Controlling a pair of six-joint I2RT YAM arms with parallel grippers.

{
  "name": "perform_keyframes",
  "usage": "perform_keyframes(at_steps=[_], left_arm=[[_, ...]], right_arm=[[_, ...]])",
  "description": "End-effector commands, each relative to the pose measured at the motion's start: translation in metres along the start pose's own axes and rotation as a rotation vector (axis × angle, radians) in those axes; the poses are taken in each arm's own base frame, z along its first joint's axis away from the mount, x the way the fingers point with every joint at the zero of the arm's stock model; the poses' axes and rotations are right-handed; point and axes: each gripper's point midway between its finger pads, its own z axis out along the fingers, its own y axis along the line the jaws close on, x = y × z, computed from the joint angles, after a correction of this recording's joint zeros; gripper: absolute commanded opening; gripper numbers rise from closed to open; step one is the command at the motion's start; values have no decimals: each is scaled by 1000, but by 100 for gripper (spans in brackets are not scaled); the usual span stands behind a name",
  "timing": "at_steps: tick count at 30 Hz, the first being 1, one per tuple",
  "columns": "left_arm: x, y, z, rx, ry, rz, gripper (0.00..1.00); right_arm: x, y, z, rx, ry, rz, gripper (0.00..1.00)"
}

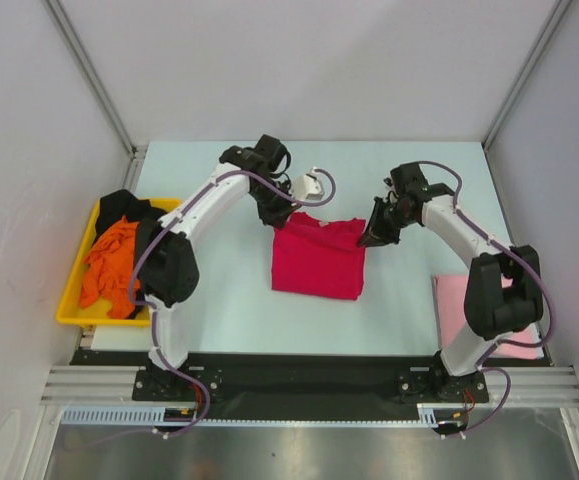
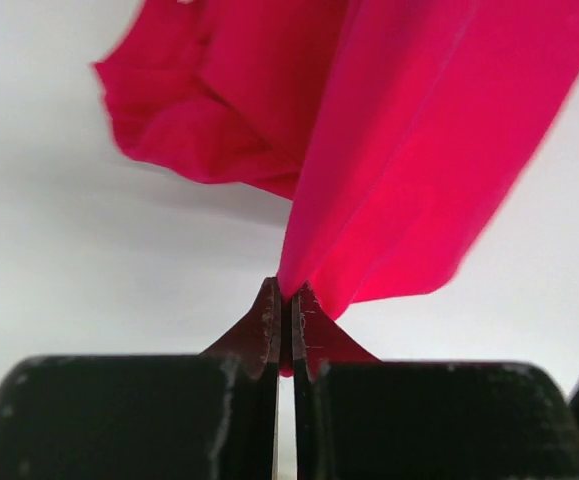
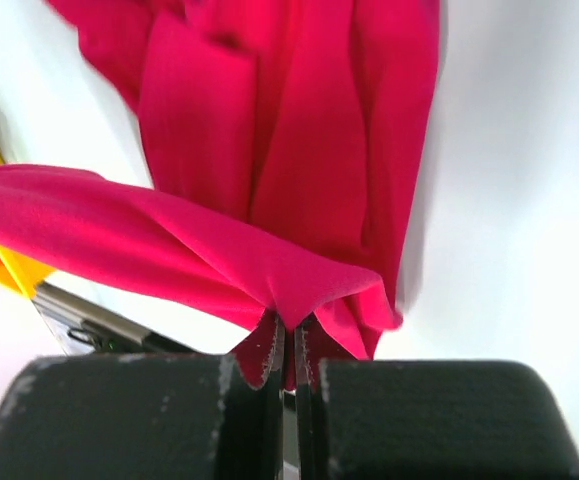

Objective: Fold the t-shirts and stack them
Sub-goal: Fold the tshirt

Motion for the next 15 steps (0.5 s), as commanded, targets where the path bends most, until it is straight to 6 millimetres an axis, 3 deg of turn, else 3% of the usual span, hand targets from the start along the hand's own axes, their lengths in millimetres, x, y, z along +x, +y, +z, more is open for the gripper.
perform_keyframes(at_steps=[1,9,14,15], left_arm=[[-1,48,-17,-148,17,-23,0],[-3,84,14,-217,-3,-57,0],[-11,107,29,-279,-38,-62,3],[-11,112,31,-296,-43,-73,4]], right_arm=[[-34,-2,8,-4,-74,-13,0],[-70,-10,29,-8,-128,49,0],[-77,-18,41,7,-122,73,0],[-80,-19,44,4,-130,81,4]])
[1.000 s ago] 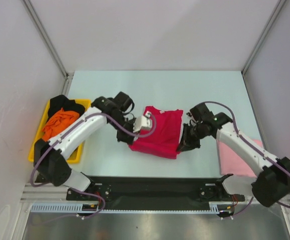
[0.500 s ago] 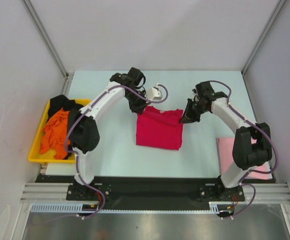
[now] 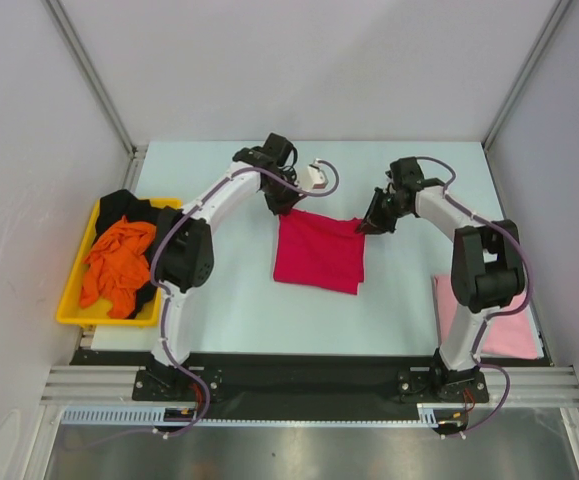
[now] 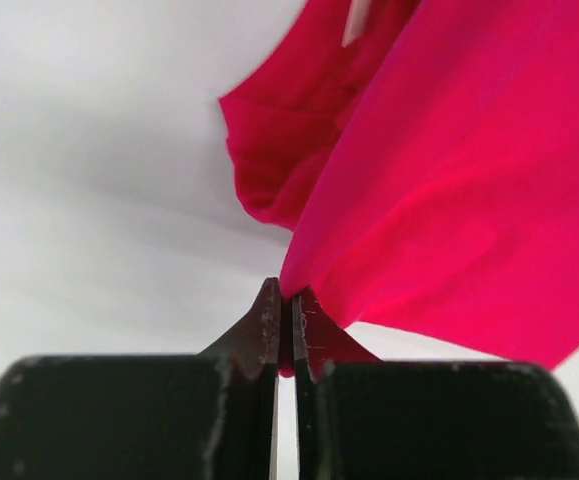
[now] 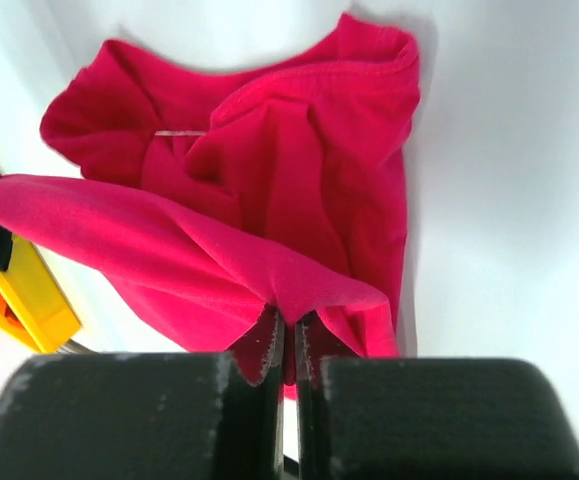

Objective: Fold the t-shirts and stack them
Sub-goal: Fold the tshirt

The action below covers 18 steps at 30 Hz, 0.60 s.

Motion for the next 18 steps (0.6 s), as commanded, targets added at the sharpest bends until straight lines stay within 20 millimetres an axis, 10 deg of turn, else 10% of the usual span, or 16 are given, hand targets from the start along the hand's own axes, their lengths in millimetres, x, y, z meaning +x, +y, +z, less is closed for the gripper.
perform_keyframes(at_steps=[1,5,11,18], left_arm=[[-11,45,-4,-159,-44,-30,7],[-13,64,11,-229,-52,-69,30],[-17,103,10,-418,-79,-218,60],[-29,80,-22,-229,-237,-448,66]], right_arm=[[-28,-7,2,18,-79,24,16],[-57,-7,7,8,-161,51,41],[-100,-10,-14,91,-328,-25,45],[-33,-1,-22,63,-306,-195,21]])
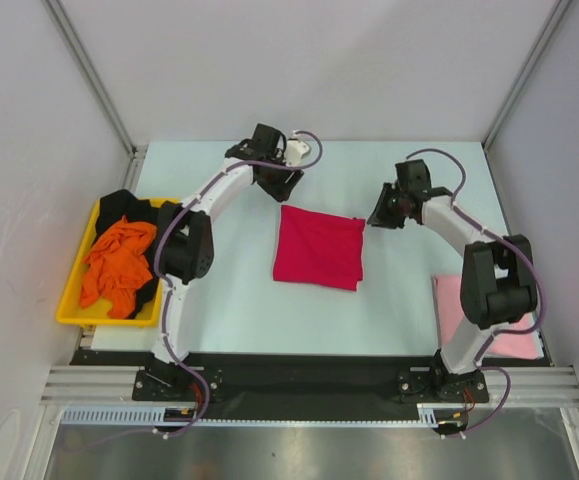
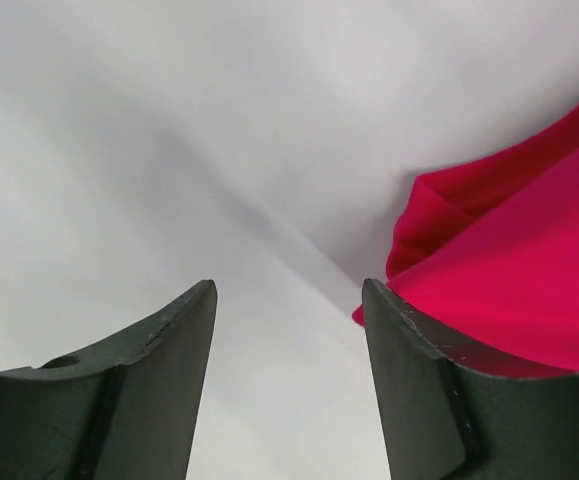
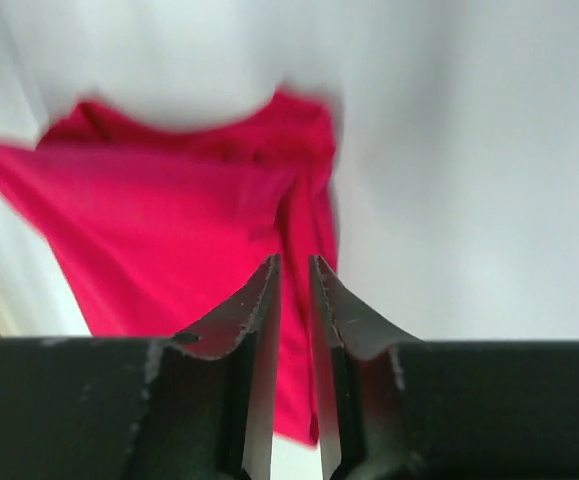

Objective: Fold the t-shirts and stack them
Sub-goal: Fold the tshirt

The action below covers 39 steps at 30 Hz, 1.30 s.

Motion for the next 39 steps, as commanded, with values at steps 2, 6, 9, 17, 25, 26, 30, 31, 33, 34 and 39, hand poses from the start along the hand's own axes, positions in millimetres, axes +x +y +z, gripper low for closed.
perform_keyframes(at_steps=[2,6,9,17,25,26,30,31,33,34,39], left_arm=[[-18,-13,-37,115,-128,-136,65],[-4,-38,-35,215,-125,-139,66],[10,-39,-23,212,-79,-149,66],[16,-35,-10,198,-68,-142,67],[-1,-39,-17,221,-127,-159,68],[-2,-39,-18,222,-132,-163,68],[-6,-46,-16,252,-146,-159,69],[-6,-47,-16,258,-146,-157,69],[-4,-51,-12,262,-135,-150,70],[-4,-52,-9,261,-135,-145,71],[-4,-50,2,244,-130,-153,68]], right_arm=[[26,28,-16,-90,-29,-112,29],[45,23,3,-84,25,-87,47],[53,23,18,-57,67,-102,48],[55,21,31,-60,91,-70,8],[30,-2,10,3,32,-19,0],[31,-3,9,3,37,-22,0],[33,-2,14,-11,54,-19,0],[32,-2,16,-8,56,-20,0],[30,-10,23,26,55,-11,0],[29,-14,25,36,54,-1,0],[23,-26,45,60,56,9,0]])
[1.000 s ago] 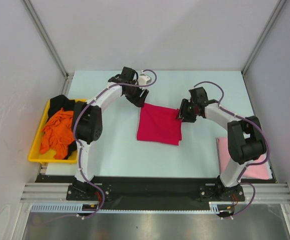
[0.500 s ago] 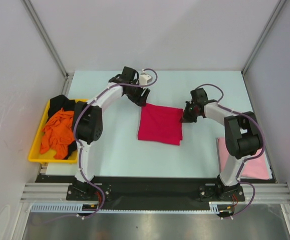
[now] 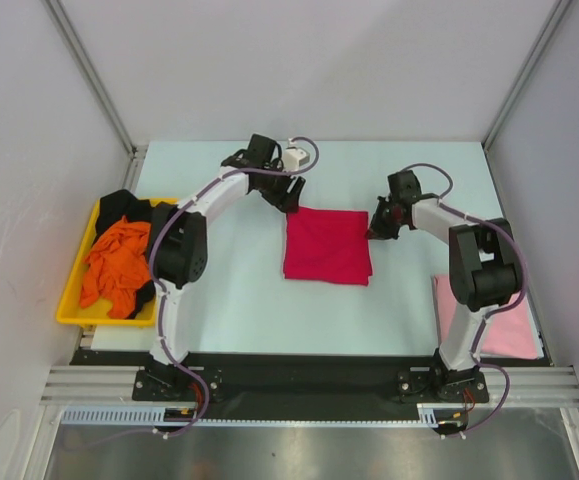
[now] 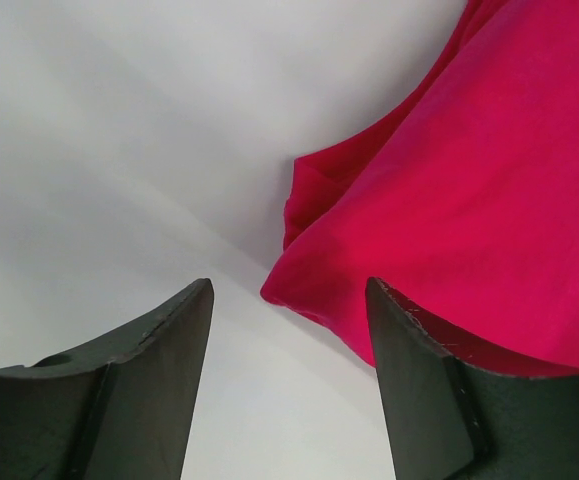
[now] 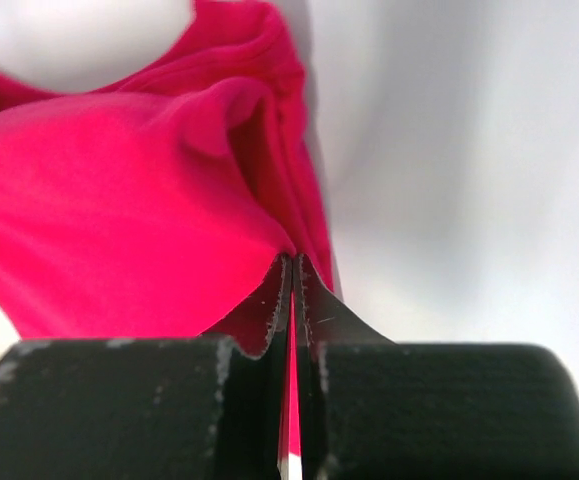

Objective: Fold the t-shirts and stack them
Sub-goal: Fold the tshirt

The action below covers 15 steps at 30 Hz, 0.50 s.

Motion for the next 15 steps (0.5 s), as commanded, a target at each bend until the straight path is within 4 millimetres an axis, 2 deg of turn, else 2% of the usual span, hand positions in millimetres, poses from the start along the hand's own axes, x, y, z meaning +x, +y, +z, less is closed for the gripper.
perform_keyframes(at_steps=[1,5,8,9,10,13,15], left_arm=[[-8,0,11,2,-25,-4,66],[-5,5,14,-17,-16,12,66],[-5,3,15,-5,-19,15,65],[-4,4,16,-5,-19,15,63],[-5,5,17,-11,-24,15,61],[-11,6,16,-14,-41,18,57],[-15,6,13,-15,-56,21,59]], right_arm=[[-28,-3,9,23,-67,-9,0],[-40,-7,13,53,-78,-22,0],[-39,-7,15,50,-67,-33,2],[-39,-8,14,58,-69,-34,6],[-40,-10,12,62,-72,-38,16],[-52,3,-3,8,-125,-91,41],[-66,21,-12,-63,-169,-143,46]])
